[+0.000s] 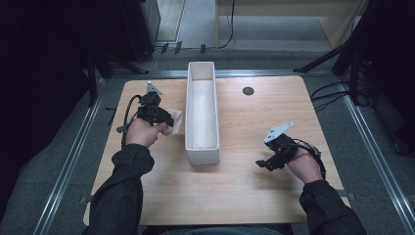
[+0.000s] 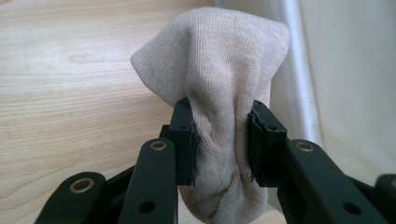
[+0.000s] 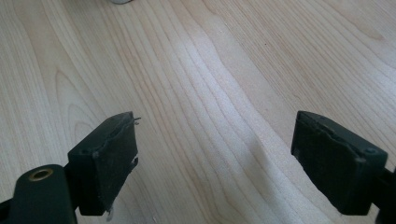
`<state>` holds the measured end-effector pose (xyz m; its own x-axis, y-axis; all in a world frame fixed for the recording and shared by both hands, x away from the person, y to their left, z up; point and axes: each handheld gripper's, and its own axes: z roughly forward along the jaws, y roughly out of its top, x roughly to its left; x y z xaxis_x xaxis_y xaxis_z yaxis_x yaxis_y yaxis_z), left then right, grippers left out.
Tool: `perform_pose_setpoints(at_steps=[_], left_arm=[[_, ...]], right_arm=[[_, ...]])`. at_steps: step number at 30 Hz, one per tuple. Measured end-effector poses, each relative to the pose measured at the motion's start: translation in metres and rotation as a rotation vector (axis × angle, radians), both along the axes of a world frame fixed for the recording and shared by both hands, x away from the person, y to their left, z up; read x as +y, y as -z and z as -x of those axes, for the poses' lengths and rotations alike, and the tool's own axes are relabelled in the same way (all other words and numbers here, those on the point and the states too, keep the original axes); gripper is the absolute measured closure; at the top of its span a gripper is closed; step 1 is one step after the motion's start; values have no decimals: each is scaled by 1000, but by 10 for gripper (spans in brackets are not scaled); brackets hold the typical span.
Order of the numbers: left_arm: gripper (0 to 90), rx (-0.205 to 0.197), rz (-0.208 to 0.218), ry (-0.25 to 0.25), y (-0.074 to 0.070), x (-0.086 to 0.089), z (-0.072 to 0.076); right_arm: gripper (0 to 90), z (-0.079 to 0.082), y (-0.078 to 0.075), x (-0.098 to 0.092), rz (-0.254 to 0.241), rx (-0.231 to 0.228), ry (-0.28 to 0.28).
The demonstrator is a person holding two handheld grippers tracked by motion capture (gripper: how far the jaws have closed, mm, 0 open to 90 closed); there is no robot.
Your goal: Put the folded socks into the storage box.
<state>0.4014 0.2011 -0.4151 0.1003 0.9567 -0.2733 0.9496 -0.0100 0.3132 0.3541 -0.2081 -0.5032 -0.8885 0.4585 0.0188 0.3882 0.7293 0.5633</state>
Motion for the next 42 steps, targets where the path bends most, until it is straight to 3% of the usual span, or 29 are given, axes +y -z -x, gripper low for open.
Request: perform_pose_setpoints(at_steps=[9, 16, 26, 42], left_arm=[[664, -14, 17, 43, -20, -24, -10], [663, -19, 15, 74, -25, -42, -15], [664, 13, 9, 101, -14, -65, -19], [659, 39, 14, 124, 5, -82, -12]], right_arm=[[144, 0, 0, 0, 3, 1, -4], [143, -1, 1, -1, 5, 5, -3], [143, -1, 1, -1, 8, 6, -3], [143, 0, 1, -1, 15, 11, -5]])
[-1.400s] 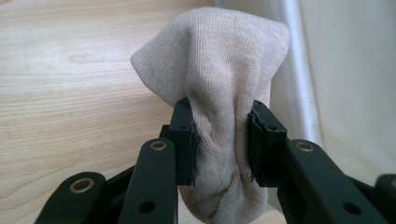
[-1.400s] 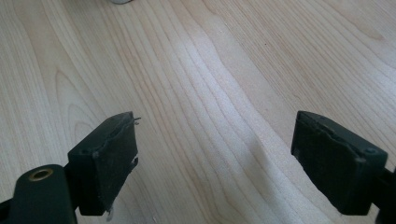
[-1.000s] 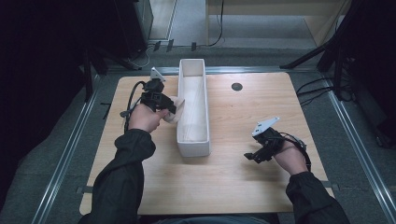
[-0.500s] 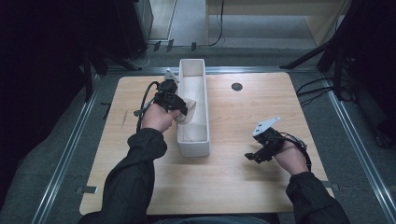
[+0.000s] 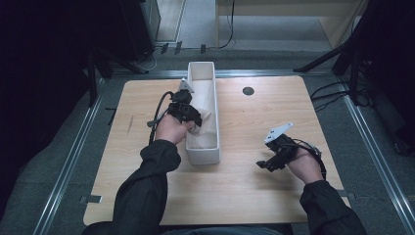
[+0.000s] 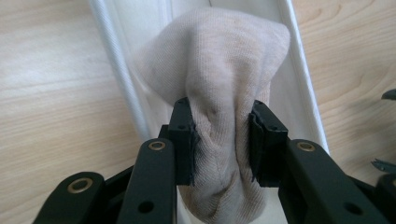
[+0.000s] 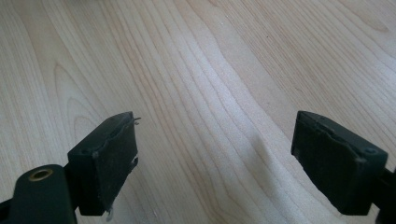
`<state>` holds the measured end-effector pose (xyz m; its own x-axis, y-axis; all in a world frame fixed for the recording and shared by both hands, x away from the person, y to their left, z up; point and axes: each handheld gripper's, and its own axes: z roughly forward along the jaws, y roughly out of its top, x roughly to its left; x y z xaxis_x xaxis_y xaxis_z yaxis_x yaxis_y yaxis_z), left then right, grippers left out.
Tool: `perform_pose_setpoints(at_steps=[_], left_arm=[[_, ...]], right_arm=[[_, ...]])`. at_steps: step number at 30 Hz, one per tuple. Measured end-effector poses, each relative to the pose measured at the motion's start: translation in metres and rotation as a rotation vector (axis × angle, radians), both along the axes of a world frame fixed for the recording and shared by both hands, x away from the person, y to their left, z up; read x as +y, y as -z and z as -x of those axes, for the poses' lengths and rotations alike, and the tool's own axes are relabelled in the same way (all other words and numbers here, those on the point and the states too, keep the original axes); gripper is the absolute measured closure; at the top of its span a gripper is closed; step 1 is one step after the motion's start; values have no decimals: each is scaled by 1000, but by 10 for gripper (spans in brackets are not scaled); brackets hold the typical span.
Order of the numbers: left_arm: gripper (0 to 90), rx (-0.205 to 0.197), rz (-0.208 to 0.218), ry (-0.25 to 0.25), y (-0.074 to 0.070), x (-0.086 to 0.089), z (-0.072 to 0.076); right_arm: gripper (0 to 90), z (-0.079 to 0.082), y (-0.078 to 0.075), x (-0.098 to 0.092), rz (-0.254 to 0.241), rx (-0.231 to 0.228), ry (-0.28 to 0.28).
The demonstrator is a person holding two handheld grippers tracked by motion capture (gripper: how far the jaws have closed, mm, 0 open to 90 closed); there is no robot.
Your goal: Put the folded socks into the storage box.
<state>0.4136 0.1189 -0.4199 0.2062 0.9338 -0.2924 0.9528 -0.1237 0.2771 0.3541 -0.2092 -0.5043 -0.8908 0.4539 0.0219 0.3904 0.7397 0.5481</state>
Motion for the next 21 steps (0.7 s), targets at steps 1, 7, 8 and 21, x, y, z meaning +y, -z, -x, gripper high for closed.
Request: perform_pose_setpoints(at_steps=[1, 7, 8, 21], left_arm=[[659, 0, 0, 0, 0, 0, 0], [658, 24, -11, 12, 16, -8, 7], [658, 24, -11, 12, 16, -8, 7], [655, 28, -30, 31, 27, -21, 27]], right_arm=[[143, 0, 0, 0, 0, 0, 0], [143, 0, 0, 0, 2, 1, 0], [143, 0, 0, 0, 2, 1, 0], [143, 0, 0, 0, 6, 4, 1]])
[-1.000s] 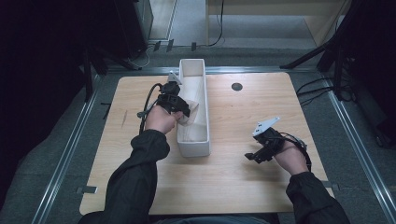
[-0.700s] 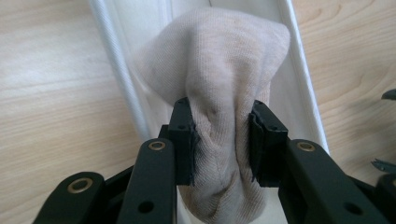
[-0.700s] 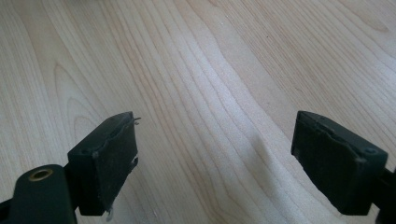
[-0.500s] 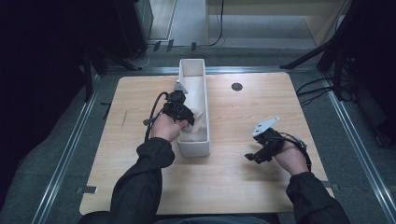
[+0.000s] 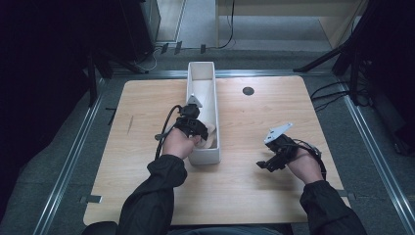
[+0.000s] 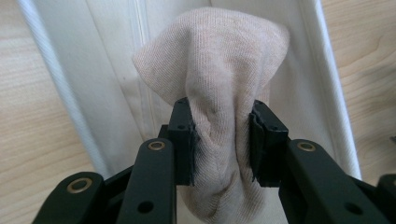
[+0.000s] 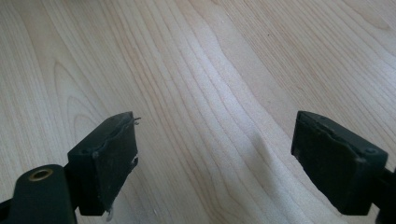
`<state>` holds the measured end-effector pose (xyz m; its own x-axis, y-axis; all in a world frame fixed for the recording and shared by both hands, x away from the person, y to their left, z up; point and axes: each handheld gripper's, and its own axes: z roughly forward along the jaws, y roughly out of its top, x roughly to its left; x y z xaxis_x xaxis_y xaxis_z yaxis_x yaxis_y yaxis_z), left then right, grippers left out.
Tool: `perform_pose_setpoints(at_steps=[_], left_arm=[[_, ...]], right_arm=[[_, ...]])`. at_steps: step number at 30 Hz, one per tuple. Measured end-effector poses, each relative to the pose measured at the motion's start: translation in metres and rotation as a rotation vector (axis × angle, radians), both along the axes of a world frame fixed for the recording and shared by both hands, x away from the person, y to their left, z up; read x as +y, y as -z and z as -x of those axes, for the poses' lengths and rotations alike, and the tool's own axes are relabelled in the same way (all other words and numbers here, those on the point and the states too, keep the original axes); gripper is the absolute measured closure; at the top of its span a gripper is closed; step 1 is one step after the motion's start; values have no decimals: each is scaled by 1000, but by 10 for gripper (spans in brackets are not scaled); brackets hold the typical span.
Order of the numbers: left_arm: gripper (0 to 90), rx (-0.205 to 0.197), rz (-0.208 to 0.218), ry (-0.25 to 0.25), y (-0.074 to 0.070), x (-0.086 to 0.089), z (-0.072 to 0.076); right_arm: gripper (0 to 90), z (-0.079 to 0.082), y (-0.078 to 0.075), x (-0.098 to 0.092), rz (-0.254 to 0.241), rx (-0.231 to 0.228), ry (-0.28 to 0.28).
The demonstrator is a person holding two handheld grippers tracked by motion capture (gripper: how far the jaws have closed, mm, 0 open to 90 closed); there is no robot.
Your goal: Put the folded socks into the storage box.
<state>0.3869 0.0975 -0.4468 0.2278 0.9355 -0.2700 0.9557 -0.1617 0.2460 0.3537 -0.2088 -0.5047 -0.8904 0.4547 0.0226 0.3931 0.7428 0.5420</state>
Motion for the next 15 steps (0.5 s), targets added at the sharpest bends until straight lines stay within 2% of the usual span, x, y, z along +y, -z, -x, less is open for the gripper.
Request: perform_pose_setpoints(at_steps=[9, 15], left_arm=[[646, 1, -27, 16, 2, -4, 8], [624, 6, -30, 13, 0, -4, 10]], right_arm=[[143, 0, 0, 0, 4, -1, -8], [144, 0, 0, 0, 5, 0, -8]])
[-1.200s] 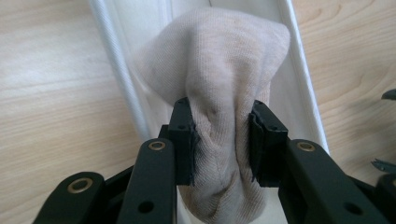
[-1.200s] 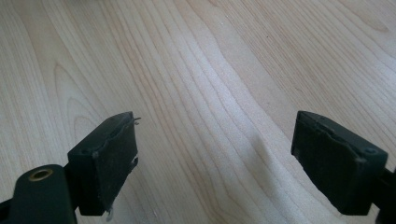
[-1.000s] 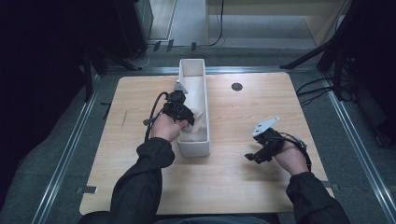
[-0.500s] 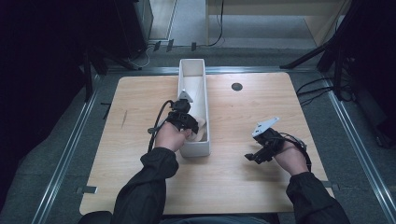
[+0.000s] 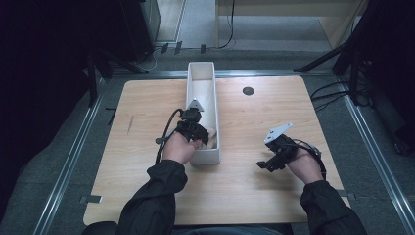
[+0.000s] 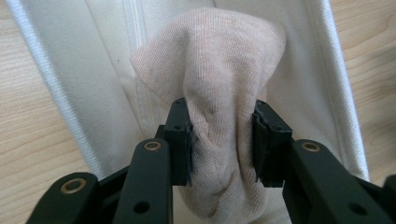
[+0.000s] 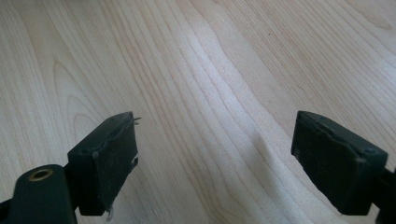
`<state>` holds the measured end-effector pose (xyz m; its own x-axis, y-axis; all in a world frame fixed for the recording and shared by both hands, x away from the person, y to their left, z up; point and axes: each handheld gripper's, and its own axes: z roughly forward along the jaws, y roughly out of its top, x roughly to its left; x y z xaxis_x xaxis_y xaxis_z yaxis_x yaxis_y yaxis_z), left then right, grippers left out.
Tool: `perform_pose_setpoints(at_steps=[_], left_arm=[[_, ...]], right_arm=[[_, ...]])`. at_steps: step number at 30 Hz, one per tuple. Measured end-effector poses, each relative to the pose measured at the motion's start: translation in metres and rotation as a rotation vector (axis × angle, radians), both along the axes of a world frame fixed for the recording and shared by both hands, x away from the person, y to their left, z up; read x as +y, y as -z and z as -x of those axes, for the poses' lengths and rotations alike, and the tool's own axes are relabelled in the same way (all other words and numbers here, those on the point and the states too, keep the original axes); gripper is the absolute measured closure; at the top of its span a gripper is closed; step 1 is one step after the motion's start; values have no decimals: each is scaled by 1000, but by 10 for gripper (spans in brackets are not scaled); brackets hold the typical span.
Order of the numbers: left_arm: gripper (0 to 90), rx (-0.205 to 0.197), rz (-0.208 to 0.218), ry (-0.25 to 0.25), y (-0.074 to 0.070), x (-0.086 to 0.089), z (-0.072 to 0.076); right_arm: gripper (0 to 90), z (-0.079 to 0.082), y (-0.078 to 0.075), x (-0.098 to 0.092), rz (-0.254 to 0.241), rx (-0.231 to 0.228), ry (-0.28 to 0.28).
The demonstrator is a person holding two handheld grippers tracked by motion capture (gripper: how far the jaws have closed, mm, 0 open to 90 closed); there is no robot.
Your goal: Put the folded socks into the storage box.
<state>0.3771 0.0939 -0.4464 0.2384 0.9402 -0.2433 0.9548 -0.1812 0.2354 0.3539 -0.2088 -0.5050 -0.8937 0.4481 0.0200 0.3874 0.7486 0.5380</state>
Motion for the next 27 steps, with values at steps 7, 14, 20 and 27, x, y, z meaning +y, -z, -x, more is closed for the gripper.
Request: perform_pose_setpoints(at_steps=[7, 14, 20, 27], left_arm=[[557, 11, 0, 0, 1, 1, -1], [498, -8, -10, 16, -1, 0, -1], [457, -11, -2, 22, -2, 1, -2], [419, -21, 22, 39, -8, 2, -2]], right_arm=[[143, 0, 0, 0, 2, 6, 2], [143, 1, 0, 0, 3, 6, 3], [143, 1, 1, 1, 9, 11, 0], [143, 1, 1, 1, 13, 9, -3]])
